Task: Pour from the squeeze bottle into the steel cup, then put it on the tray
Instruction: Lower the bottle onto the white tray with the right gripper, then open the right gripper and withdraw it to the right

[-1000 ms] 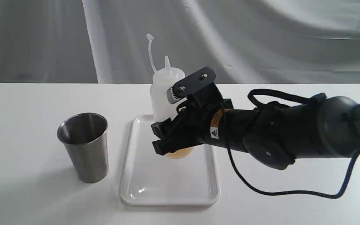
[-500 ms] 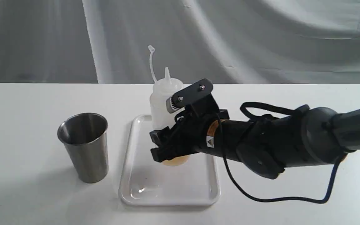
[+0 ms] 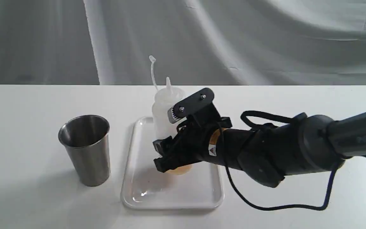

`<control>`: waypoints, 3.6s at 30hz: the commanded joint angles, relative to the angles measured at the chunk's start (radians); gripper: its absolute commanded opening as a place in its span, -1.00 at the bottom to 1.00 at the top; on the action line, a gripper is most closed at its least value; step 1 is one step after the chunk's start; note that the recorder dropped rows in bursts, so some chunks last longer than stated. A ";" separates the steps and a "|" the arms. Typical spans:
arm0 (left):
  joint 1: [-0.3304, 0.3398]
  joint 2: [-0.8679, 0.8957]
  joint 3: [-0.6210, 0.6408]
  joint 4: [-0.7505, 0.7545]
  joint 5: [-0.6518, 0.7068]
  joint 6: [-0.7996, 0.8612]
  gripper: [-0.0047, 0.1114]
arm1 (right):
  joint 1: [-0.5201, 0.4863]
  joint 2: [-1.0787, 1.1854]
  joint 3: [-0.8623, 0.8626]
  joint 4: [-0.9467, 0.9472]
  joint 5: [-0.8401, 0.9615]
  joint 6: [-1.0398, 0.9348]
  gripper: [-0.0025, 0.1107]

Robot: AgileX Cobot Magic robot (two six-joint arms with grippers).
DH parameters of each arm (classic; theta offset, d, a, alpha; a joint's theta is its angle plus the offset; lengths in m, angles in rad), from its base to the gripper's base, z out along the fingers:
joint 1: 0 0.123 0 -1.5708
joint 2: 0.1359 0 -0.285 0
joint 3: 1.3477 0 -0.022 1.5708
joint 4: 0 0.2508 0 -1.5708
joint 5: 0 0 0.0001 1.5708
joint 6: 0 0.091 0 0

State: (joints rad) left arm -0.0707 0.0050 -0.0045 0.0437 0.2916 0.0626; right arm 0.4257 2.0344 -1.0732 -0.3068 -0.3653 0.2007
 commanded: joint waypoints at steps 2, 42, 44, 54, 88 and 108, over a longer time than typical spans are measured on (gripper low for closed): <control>-0.003 -0.005 0.004 0.001 -0.007 -0.002 -0.78 | -0.008 0.000 0.001 0.010 -0.053 -0.013 -0.23; -0.003 -0.005 0.004 0.001 -0.007 -0.002 -0.78 | -0.008 0.087 -0.133 0.010 0.037 -0.010 -0.23; -0.003 -0.005 0.004 0.001 -0.007 -0.002 -0.78 | -0.008 0.087 -0.133 0.010 0.037 -0.010 -0.23; -0.003 -0.005 0.004 0.001 -0.007 -0.002 -0.78 | -0.008 0.087 -0.133 0.010 0.043 -0.012 -0.10; -0.003 -0.005 0.004 0.001 -0.007 -0.002 -0.78 | -0.006 -0.193 -0.041 0.041 0.062 -0.010 0.79; -0.003 -0.005 0.004 0.001 -0.007 -0.002 -0.78 | -0.006 -0.840 0.427 0.000 0.040 0.043 0.69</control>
State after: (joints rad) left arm -0.0707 0.0050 -0.0045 0.0437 0.2916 0.0626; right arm 0.4257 1.2443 -0.6837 -0.2955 -0.3124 0.2376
